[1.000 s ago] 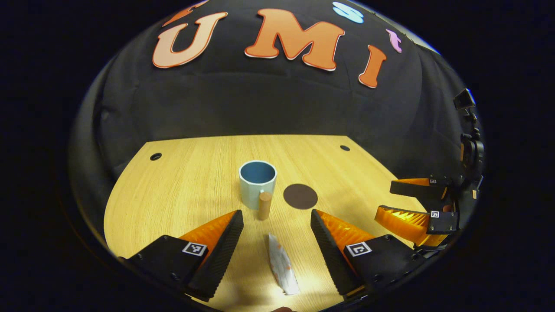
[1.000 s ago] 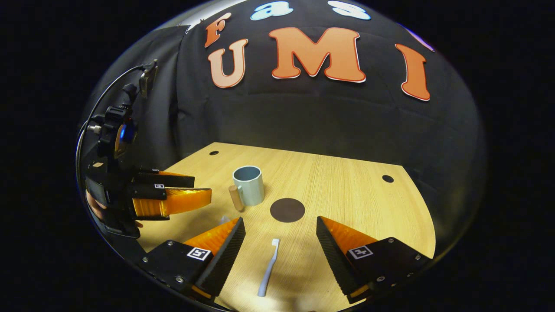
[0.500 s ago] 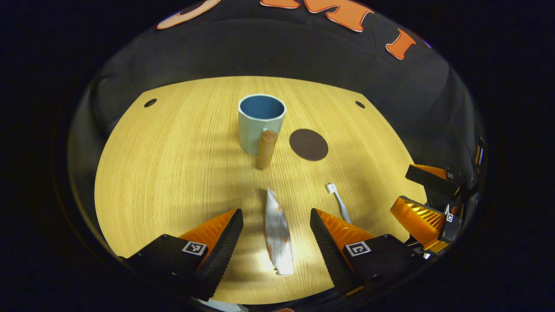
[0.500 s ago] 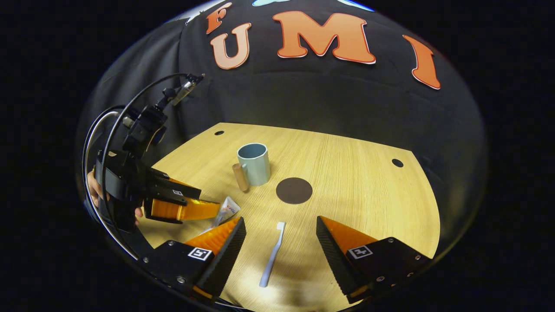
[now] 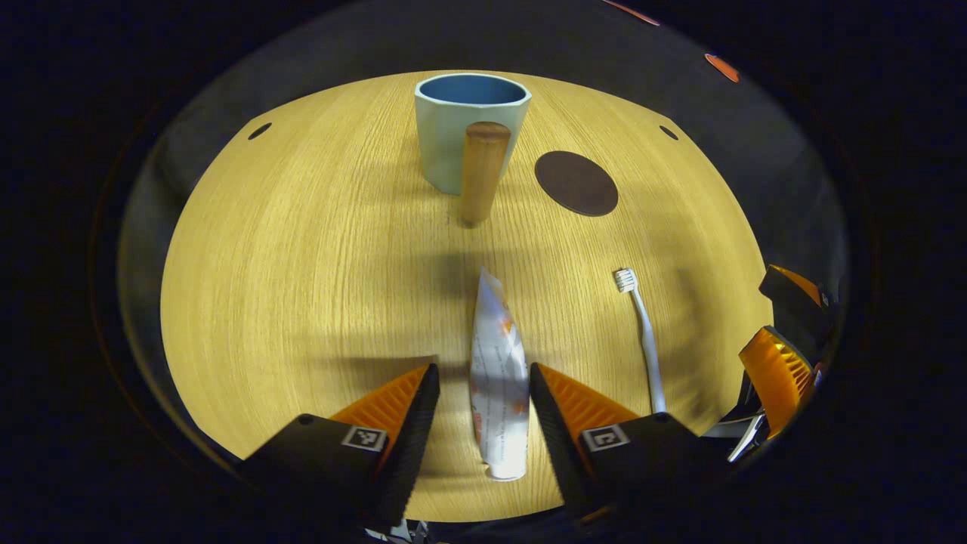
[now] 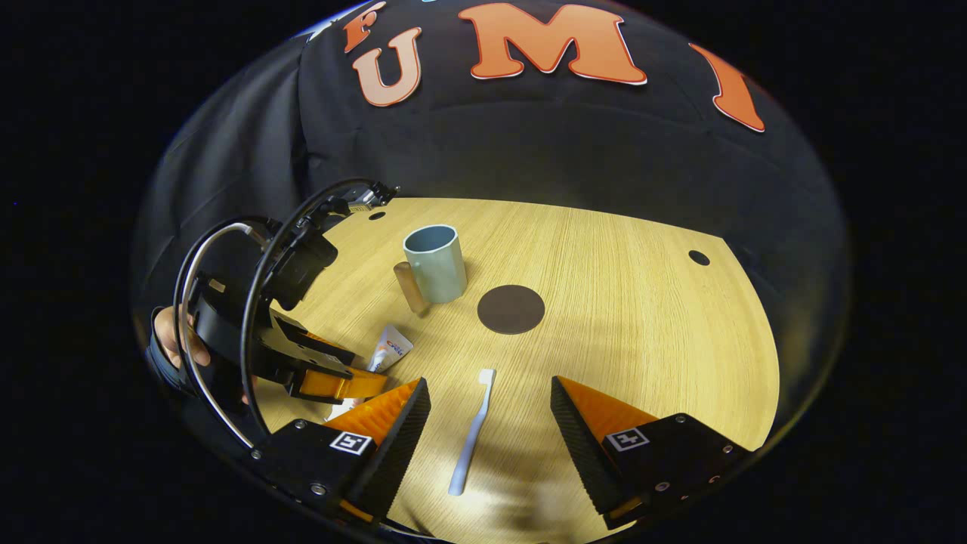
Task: Put the toothbrush and toothpaste on the desktop into the cup, then pick up the cup and place it on the coaster on the desktop.
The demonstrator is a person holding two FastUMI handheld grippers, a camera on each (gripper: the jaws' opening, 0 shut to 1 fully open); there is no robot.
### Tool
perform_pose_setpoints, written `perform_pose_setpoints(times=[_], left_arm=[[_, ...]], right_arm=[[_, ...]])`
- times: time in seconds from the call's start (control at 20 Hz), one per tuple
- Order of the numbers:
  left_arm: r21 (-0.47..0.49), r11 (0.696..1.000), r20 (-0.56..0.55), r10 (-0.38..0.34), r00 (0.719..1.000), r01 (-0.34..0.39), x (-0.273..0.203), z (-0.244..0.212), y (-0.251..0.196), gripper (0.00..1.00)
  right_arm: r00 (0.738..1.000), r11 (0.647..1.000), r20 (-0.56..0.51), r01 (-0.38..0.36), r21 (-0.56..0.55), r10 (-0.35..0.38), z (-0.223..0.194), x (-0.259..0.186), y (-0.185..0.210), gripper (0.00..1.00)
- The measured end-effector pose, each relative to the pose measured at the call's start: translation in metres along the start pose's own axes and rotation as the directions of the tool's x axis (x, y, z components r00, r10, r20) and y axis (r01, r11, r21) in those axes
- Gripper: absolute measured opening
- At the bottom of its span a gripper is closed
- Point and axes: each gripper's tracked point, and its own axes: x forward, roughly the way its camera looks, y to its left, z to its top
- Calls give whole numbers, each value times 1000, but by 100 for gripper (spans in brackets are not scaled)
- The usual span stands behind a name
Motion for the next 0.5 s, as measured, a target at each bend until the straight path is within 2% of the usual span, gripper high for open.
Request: perform_pose_setpoints(times=[0.1,0.2,0.3,0.35,0.4,0.5], left_arm=[[12,1000,3,19,1000,-19,3,-2,1,77],[27,999,3,47,999,-47,10,-7,-1,50],[23,998,10,57,998,-58,11,-7,2,46],[-3,999,-1,46,999,-46,13,-9,2,48],[13,1000,18,27,999,-27,9,-2,1,23],[9,1000,34,11,999,-11,9,0,1,24]], right_arm=[[1000,1000,-11,-7,12,8,-4,4,0,96],[1000,1000,-22,-17,21,17,-9,7,1,97],[999,1000,-34,-13,19,14,-12,10,0,96],[999,1000,-37,-11,18,12,-13,10,0,96],[999,1000,-40,-12,20,13,-15,12,2,96],[999,1000,-49,-17,21,18,-16,16,4,96]])
